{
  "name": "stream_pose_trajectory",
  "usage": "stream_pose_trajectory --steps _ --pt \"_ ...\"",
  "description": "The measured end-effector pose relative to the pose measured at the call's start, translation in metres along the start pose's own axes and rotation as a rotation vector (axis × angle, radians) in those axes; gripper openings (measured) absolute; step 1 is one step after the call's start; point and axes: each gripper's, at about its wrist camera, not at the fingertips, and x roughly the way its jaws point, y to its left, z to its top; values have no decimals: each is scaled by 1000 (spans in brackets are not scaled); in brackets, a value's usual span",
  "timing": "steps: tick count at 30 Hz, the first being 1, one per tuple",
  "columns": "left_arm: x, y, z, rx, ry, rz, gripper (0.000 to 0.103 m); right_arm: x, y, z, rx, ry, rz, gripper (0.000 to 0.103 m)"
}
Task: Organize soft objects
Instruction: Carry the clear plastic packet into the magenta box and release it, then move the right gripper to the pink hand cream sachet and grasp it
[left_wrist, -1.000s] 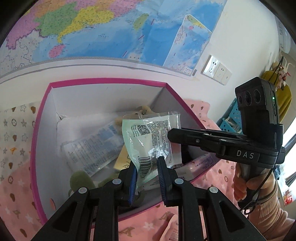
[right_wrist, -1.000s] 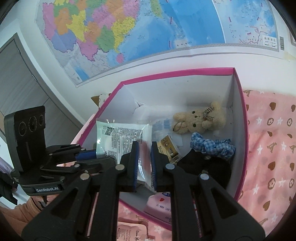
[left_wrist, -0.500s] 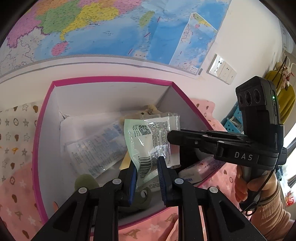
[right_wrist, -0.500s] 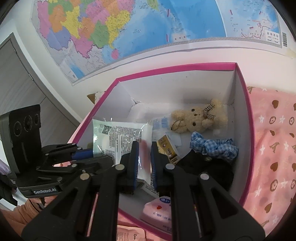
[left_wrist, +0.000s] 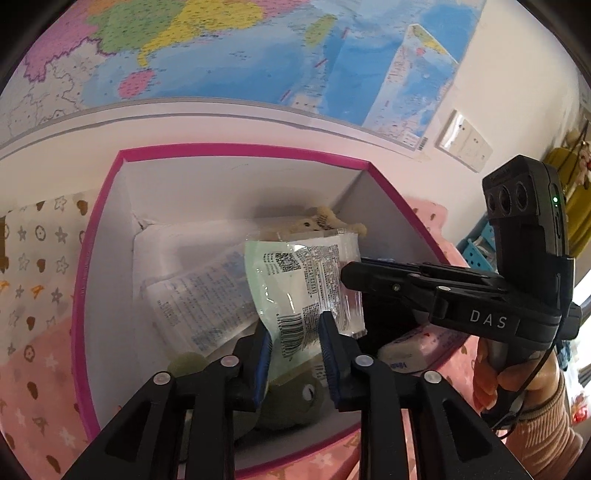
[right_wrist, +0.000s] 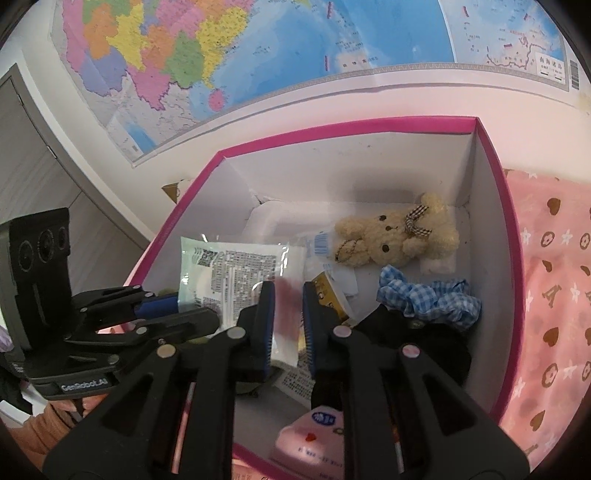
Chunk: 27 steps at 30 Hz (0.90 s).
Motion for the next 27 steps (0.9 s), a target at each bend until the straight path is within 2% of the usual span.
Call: stream_pose_trajectory --steps 2,4,5,15,27 --pt "-1 2 0 -14 -11 6 34 1 -1 0 8 -7 -7 35" --pt "-3 4 0 -24 -25 27 42 0 -2 -1 6 -18 -19 38" --pt "-4 5 0 -29 -36 35 45 -1 -1 -2 3 -22 -19 38" --pt "-26 -3 -8 -11 -96 38 50 -32 0 -15 -20 -70 -13 38" --pt "-61 -26 -41 35 -153 34 57 -87 8 -49 -59 -123 11 40"
